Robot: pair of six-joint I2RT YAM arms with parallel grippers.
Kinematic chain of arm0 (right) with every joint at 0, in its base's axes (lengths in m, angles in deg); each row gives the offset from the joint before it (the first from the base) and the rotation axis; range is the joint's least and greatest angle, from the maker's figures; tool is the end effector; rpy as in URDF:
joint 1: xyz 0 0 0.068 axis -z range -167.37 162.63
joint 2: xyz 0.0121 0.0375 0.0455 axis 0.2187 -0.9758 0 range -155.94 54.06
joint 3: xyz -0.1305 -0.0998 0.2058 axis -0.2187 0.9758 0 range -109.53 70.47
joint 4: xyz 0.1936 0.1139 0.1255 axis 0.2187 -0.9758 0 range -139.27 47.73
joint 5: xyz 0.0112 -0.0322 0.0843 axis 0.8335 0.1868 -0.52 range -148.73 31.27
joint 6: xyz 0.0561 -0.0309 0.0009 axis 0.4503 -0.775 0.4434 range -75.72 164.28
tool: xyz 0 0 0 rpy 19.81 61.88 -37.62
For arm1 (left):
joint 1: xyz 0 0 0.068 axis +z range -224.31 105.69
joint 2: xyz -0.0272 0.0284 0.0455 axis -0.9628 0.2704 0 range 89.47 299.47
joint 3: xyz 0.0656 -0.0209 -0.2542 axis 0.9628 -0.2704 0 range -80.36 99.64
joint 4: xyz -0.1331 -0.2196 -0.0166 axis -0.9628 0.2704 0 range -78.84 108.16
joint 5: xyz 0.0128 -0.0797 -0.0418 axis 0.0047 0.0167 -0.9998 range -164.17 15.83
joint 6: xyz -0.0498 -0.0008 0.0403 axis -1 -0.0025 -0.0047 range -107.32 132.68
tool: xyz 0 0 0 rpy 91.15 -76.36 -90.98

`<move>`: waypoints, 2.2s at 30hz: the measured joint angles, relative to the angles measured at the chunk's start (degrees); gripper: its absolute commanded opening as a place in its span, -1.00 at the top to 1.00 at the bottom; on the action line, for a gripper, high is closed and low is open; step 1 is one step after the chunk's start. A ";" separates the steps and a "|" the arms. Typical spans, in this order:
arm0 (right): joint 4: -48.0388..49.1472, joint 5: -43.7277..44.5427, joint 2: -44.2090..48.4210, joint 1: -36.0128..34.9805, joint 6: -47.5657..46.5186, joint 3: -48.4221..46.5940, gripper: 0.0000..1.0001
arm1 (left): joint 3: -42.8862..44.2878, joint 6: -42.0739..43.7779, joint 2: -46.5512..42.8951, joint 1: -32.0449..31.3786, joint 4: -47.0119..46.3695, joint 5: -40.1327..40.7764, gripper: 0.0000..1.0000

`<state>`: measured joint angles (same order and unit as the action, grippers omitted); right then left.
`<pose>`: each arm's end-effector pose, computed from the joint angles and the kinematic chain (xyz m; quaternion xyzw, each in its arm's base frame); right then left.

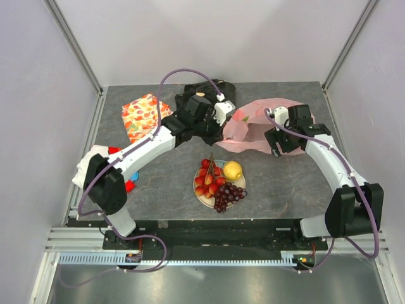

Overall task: Take the fake fruits out of the plastic bag
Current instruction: Adjust the plastic bag at the center of the board.

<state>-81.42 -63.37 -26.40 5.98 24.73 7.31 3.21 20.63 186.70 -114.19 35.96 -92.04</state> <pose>0.2912 0.0380 0.2470 -0.2282 0.9292 0.0062 0.2908 0.2932 -0.2649 0.2918 0.4223 0.7859 -0.2526 0.3745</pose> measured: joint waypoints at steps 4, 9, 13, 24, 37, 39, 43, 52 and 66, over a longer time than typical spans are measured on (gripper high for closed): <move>-5.68 -6.05 1.01 0.15 -2.03 -0.92 -0.83 | 0.04 1.53 0.00 -1.11 1.11 1.60 0.97; -16.52 -19.28 0.92 0.13 -7.32 -11.87 -0.87 | 0.22 2.54 0.00 -1.88 2.82 2.78 0.97; -17.07 -25.59 0.85 0.13 -7.82 -20.98 -0.58 | 0.92 2.62 0.11 -2.19 2.93 2.82 0.97; -6.10 -17.90 -12.92 1.70 -8.44 -12.00 -0.25 | 3.74 2.40 0.63 -2.43 2.91 4.02 0.97; -1.77 0.42 -1.84 16.00 -4.72 -1.60 -0.32 | -1.62 2.54 -0.09 -3.89 0.94 4.28 0.97; -3.19 0.09 3.06 15.41 -4.42 1.88 -0.38 | -3.56 2.89 -0.79 -4.44 1.33 4.28 0.97; -5.79 -3.58 6.88 15.10 -3.74 5.60 -0.46 | -4.46 3.41 -1.51 -5.31 2.08 4.26 0.97; -1.66 -13.68 -5.20 11.34 -2.23 -3.41 -0.44 | 5.20 3.50 1.68 -5.66 1.33 4.59 0.97; 5.84 -12.11 -29.18 5.95 12.35 -24.26 -0.40 | 7.17 3.56 4.13 -6.12 0.85 5.77 0.97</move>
<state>-75.59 -75.48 -55.58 11.92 37.07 -16.95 10.38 24.19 190.83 -120.31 36.81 -86.27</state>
